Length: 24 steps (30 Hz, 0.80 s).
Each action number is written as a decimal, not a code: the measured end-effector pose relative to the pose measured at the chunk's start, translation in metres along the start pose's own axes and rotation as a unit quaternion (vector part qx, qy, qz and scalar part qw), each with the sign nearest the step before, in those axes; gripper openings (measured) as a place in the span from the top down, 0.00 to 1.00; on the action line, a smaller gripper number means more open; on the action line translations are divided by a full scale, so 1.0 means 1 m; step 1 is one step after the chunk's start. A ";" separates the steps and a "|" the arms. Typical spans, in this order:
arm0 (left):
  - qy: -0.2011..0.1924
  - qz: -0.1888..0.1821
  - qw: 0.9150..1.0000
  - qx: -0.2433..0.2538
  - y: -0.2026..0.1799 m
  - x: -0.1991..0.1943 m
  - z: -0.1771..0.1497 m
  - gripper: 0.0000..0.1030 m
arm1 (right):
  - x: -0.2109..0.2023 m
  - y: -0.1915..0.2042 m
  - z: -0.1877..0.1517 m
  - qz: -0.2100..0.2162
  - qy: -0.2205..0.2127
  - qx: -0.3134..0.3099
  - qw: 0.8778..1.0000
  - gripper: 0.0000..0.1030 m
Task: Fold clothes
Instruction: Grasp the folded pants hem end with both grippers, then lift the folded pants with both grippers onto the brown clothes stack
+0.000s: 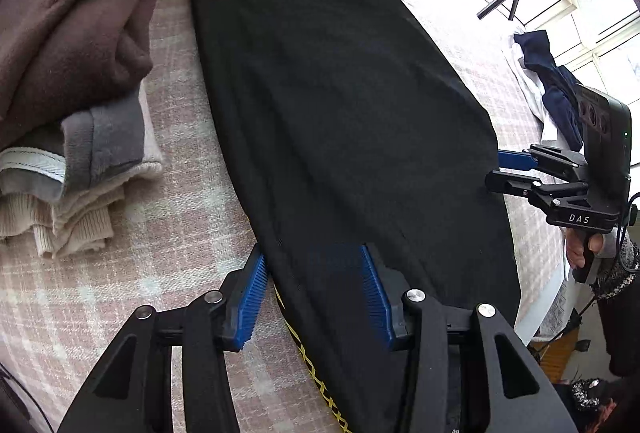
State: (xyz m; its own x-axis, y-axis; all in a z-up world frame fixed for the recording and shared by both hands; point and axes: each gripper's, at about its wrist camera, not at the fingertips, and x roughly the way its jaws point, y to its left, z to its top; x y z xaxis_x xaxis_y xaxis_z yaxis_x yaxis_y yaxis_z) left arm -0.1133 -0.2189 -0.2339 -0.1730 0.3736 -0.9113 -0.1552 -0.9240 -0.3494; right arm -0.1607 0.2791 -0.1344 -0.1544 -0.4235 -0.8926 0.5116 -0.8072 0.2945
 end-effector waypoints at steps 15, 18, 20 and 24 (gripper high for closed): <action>-0.026 -0.068 0.997 -0.019 0.071 -0.011 0.001 0.97 | -0.002 -0.029 -0.006 0.108 -0.017 0.110 0.988 0.93; -0.044 -0.077 0.996 -0.020 0.065 -0.023 0.000 0.97 | -0.017 -0.030 -0.003 0.132 -0.040 0.118 0.983 0.93; -0.061 -0.078 0.995 -0.014 0.069 -0.047 -0.004 0.97 | -0.034 -0.026 -0.001 0.141 -0.060 0.113 0.982 0.94; -0.112 -0.076 0.991 0.001 0.056 -0.105 -0.008 0.97 | -0.087 -0.018 0.001 0.167 -0.115 0.099 0.974 0.94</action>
State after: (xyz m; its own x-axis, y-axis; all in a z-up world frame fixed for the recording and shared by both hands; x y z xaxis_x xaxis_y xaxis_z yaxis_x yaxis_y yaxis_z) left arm -0.0963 -0.3108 -0.1595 -0.3591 0.5168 -0.7772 -0.1980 -0.8559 -0.4776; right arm -0.1576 0.3305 -0.0617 -0.2051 -0.7381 -0.6428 0.3954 -0.6633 0.6354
